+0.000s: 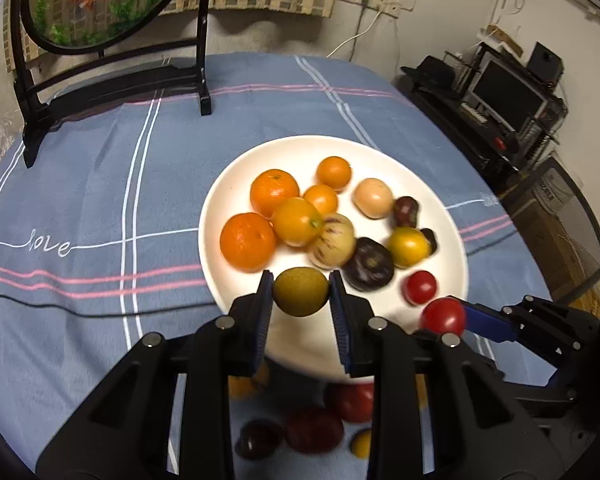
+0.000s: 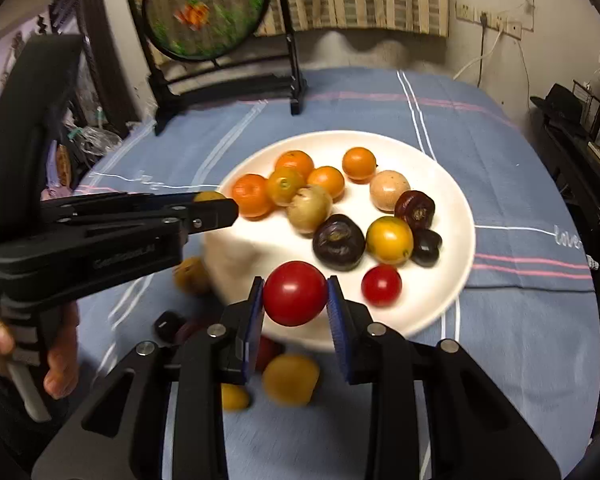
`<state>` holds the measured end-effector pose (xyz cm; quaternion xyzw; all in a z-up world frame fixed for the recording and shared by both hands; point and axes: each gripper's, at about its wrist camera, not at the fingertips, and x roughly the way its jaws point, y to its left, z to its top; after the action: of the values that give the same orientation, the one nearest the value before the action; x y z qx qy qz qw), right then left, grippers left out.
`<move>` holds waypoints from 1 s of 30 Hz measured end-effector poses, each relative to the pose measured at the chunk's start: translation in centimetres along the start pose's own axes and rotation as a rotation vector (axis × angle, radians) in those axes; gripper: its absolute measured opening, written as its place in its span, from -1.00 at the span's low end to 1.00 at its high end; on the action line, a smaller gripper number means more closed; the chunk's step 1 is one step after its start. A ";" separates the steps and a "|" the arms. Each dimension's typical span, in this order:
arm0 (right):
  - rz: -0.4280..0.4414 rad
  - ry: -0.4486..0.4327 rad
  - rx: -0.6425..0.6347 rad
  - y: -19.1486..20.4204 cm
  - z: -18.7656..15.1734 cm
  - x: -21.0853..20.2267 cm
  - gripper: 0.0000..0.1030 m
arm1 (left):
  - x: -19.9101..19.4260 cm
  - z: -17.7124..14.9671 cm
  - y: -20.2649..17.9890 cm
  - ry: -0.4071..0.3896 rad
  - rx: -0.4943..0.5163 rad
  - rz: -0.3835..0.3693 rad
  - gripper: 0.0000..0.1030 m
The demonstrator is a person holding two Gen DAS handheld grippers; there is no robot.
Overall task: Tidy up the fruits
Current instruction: 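Place the red tomato and small yellow fruit on the white plate, opening both tools, then grasp a pale yellow potato with the right tool while the left tool grasps a dark plum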
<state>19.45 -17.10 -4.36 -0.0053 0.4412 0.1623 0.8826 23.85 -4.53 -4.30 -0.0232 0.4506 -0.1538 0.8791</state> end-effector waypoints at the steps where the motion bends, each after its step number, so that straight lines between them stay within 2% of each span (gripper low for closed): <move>1: -0.006 0.013 0.002 -0.2 0.3 0.8 -0.39 | 0.7 0.2 0.2 0.012 -0.006 -0.001 -0.44; 5: -0.020 0.040 0.007 -0.7 0.7 2.6 -0.39 | 2.0 0.5 0.5 0.028 -0.017 -0.010 -0.44; 7: -0.033 0.046 0.000 -0.7 0.7 3.0 -0.39 | 2.3 0.7 0.7 0.025 -0.023 -0.015 -0.37; 8: -0.039 0.049 -0.005 -0.5 0.8 3.0 -0.39 | 2.2 0.8 0.7 0.019 -0.026 -0.016 -0.04; 9: -0.043 0.047 -0.004 -0.6 0.9 2.8 -0.29 | 1.8 0.8 0.8 0.008 -0.029 -0.017 0.21; 12: -0.066 -0.006 -0.002 -0.5 0.7 0.9 0.23 | -0.7 0.7 1.2 -0.053 -0.040 -0.016 0.34; 15: -0.058 -0.054 -0.002 -0.4 -0.2 -2.2 0.24 | -3.7 -0.3 1.5 -0.094 -0.064 -0.016 0.48; 19: -0.045 -0.098 0.007 0.0 -3.8 -6.4 0.32 | -7.7 -3.6 1.4 -0.154 -0.058 0.010 0.53; 22: -0.020 -0.085 0.033 0.3 -6.8 -7.8 0.33 | -9.6 -7.3 1.1 -0.182 -0.049 0.029 0.58; 25: -0.001 -0.065 0.046 1.3 -8.9 -8.2 0.33 | -10.2 -10.5 1.0 -0.167 -0.041 0.044 0.58; 30: -0.003 -0.065 0.037 2.5 -9.6 -7.9 0.33 | -10.9 -13.3 1.6 -0.134 -0.034 0.050 0.58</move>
<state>6.85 -18.42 -3.74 0.0158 0.4153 0.1530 0.8966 7.65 1.44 -3.87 -0.0372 0.3938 -0.1221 0.9103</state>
